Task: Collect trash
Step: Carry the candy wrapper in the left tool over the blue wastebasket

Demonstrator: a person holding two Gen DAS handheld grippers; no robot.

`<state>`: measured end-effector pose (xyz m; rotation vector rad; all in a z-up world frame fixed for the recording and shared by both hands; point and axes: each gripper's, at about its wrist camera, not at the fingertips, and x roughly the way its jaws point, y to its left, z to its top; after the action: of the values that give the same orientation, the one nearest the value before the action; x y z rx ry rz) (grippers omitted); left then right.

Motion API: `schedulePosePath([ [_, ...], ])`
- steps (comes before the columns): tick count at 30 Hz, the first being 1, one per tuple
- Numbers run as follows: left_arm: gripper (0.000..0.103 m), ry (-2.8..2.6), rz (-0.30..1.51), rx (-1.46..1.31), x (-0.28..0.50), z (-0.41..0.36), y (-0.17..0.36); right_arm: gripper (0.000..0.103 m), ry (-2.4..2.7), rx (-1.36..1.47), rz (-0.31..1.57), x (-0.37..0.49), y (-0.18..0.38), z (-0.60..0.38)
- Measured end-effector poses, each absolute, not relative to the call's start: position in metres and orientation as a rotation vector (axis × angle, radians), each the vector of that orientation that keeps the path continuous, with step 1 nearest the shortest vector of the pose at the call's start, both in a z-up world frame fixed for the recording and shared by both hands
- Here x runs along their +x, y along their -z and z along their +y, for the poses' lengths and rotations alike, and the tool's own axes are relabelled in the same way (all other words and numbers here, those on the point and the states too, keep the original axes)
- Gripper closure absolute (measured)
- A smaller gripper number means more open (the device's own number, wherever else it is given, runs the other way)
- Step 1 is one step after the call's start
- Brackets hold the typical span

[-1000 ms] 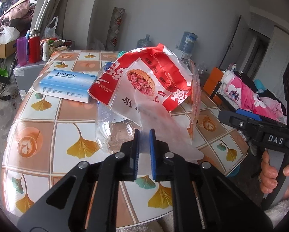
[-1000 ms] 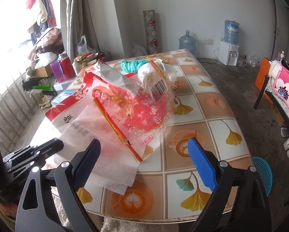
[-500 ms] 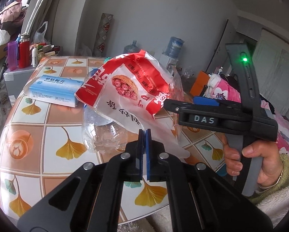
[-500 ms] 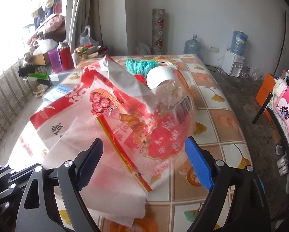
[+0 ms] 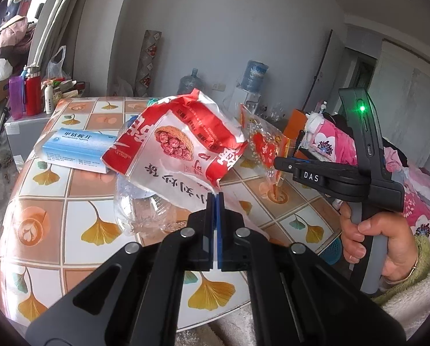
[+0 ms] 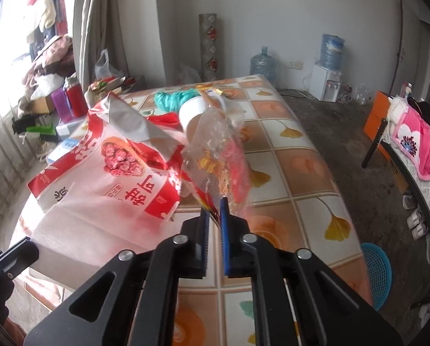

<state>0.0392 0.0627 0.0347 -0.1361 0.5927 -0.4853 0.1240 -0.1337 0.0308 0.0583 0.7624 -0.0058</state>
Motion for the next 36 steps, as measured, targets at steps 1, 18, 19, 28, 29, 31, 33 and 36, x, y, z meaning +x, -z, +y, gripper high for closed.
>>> schedulePosePath([
  [1, 0.103, 0.487, 0.581, -0.128, 0.036, 0.060, -0.039, 0.098, 0.010, 0.072, 0.753, 0.119, -0.033, -0.140],
  [18, 0.103, 0.780, 0.426, 0.024, 0.013, -0.060, -0.112, 0.100, 0.264, 0.220, 0.564, -0.011, -0.069, -0.282],
  [19, 0.103, 0.822, 0.439, 0.015, 0.019, -0.075, -0.115, 0.100, 0.297, 0.230, 0.562, -0.019, -0.068, -0.295],
  [28, 0.103, 1.105, 0.663, -0.042, 0.083, -0.231, -0.113, 0.100, 0.544, 0.320, 0.627, -0.062, -0.027, -0.389],
  [29, 0.103, 1.122, 0.700, -0.031, 0.092, -0.254, -0.107, 0.100, 0.562, 0.327, 0.637, -0.062, -0.021, -0.396],
  [31, 0.103, 1.156, 0.792, -0.013, 0.107, -0.298, -0.090, 0.100, 0.605, 0.350, 0.668, -0.063, -0.005, -0.417],
  [33, 0.103, 1.173, 0.885, 0.013, 0.119, -0.341, -0.071, 0.100, 0.639, 0.372, 0.699, -0.062, 0.012, -0.437],
  [36, 0.103, 1.157, 1.003, 0.069, 0.130, -0.393, -0.034, 0.100, 0.679, 0.403, 0.747, -0.059, 0.039, -0.459],
])
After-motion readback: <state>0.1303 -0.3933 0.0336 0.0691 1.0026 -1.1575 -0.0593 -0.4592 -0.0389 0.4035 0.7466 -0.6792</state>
